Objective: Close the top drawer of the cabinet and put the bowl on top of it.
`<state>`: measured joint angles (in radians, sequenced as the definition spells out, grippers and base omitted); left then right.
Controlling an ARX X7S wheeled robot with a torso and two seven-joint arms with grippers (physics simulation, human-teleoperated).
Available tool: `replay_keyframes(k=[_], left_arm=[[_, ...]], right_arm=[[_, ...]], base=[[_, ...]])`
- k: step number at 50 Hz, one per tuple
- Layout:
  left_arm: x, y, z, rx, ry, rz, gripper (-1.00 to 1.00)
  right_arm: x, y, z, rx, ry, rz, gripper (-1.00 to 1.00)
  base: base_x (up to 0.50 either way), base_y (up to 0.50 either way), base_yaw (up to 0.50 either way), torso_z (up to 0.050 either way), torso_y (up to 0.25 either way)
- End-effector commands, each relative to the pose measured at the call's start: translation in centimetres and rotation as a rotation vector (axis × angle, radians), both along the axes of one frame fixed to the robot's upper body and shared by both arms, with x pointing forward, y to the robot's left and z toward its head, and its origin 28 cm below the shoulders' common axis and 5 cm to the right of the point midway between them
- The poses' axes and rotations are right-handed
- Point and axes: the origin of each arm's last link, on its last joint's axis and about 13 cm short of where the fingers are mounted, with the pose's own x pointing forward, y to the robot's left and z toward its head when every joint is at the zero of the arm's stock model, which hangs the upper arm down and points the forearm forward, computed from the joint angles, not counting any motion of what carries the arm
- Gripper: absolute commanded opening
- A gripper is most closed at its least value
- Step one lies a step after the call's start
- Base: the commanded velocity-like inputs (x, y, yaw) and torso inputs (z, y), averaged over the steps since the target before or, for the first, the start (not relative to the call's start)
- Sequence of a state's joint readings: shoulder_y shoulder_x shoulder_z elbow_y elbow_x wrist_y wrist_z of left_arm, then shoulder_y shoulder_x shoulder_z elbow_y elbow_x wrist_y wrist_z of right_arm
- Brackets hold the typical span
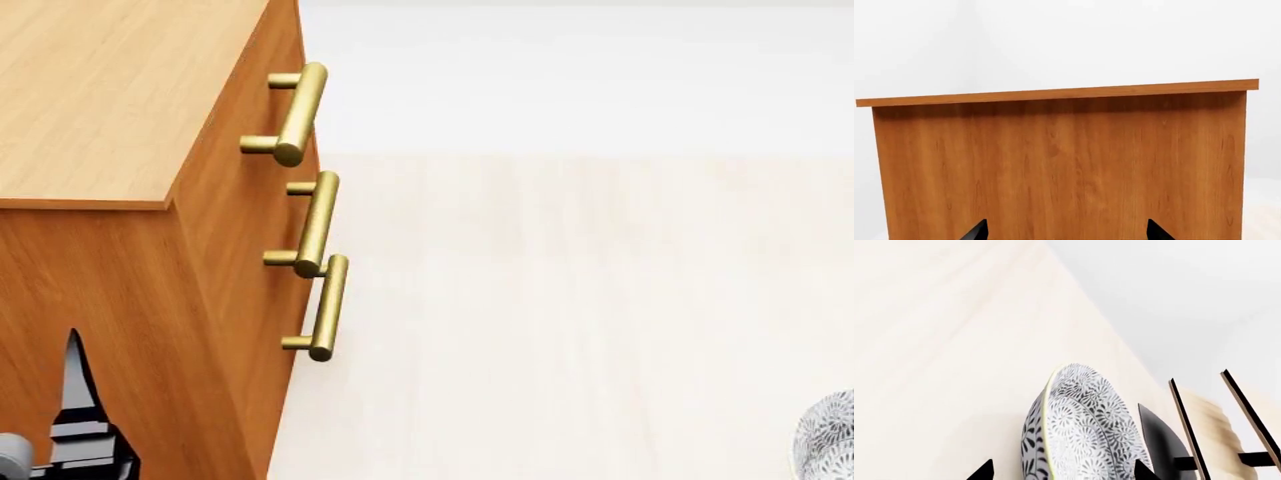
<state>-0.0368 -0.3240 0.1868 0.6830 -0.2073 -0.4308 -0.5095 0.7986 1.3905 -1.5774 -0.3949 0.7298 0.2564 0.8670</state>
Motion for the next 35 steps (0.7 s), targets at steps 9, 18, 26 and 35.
replay_keyframes(k=[9,18,26,35], left_arm=[[0.2,-0.1,-0.3,0.002,0.006,0.002,1.0],[0.3,-0.1,-0.5,0.002,0.007,0.0,1.0],[0.3,-0.2,-0.6,0.004,0.007,-0.001,1.0],[0.5,-0.3,-0.7,0.005,0.011,-0.003,1.0]], right_arm=[[-0.3,0.1,-2.6,0.035,0.075,-0.002,1.0],[0.4,-0.1,-2.9,0.036,0.067,-0.013,1.0],[0.7,-0.3,-3.3,0.034,0.063,-0.019,1.0],[1.3,-0.7,-2.6,0.019,0.05,-0.035,1.0]], base=[[0.0,0.0,0.0,0.0,0.0],[0.0,0.0,0.0,0.0,0.0],[0.0,0.0,0.0,0.0,0.0],[0.0,0.0,0.0,0.0,0.0]])
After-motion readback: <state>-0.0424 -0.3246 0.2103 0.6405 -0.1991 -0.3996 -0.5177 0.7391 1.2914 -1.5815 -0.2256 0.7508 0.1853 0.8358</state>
